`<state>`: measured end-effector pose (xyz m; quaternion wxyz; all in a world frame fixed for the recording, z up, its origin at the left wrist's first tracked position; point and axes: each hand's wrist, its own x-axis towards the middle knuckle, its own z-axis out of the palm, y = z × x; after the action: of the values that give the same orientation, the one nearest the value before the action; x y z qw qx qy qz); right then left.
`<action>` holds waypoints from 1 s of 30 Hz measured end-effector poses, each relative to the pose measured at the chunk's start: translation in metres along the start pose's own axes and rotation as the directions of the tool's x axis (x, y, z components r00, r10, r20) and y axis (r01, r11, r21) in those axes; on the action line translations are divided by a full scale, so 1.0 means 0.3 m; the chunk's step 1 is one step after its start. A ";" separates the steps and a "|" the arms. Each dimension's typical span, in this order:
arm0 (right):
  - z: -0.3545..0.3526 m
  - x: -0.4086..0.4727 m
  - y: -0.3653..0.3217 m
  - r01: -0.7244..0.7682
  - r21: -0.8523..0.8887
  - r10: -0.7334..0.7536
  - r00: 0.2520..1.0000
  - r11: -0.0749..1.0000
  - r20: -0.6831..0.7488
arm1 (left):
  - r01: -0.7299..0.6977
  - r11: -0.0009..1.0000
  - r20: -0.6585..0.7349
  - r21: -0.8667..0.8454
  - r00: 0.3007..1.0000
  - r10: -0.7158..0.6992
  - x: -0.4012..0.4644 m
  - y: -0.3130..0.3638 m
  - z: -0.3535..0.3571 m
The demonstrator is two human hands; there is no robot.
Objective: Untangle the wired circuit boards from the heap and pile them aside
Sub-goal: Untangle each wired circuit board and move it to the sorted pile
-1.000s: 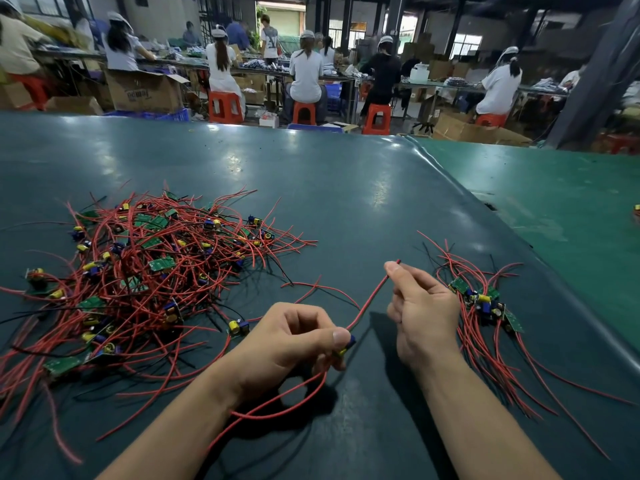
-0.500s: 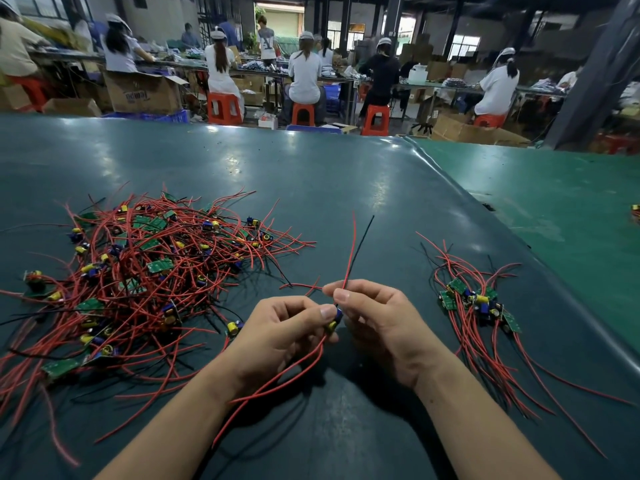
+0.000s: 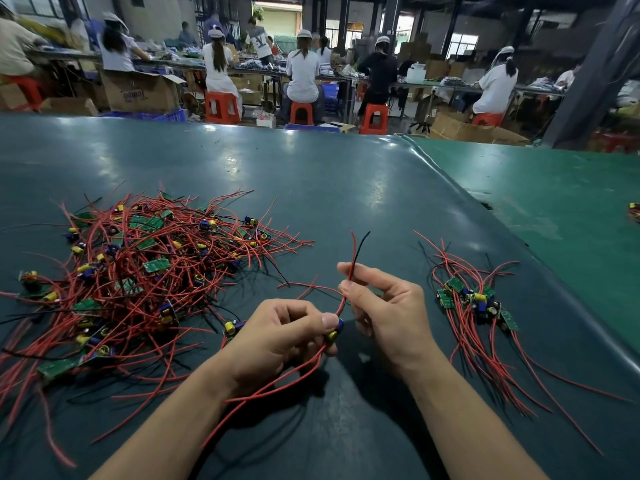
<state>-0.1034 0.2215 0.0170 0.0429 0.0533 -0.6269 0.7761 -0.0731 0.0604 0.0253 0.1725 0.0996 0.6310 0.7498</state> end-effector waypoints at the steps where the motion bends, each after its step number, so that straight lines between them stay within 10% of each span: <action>1: 0.001 0.000 0.001 0.008 -0.002 -0.008 1.000 1.000 -0.010 | 0.003 1.000 0.000 -0.006 1.000 -0.003 0.001 0.001 0.000; 14: -0.045 0.043 -0.013 0.014 0.236 0.035 0.978 0.972 -0.204 | 0.002 1.000 0.075 -0.004 0.997 -0.001 -0.010 -0.009 -0.010; 18: -0.037 0.032 -0.007 -0.291 0.075 0.291 0.957 0.954 0.017 | -0.028 0.987 -0.073 -0.156 0.997 0.016 0.007 -0.004 -0.009; 22: -0.014 -0.007 0.005 -0.256 -0.058 0.260 0.903 0.965 0.341 | -0.021 0.992 -0.061 -0.128 0.998 0.014 0.010 -0.008 -0.005; 30: -0.025 0.018 -0.010 -0.125 0.102 0.124 0.992 0.987 0.017 | 0.021 0.996 0.047 -0.084 0.999 -0.017 -0.004 -0.008 -0.015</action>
<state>-0.1087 0.2295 0.0191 -0.0118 0.0202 -0.5884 0.8082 -0.0732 0.0562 0.0223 0.1981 0.1036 0.5956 0.7715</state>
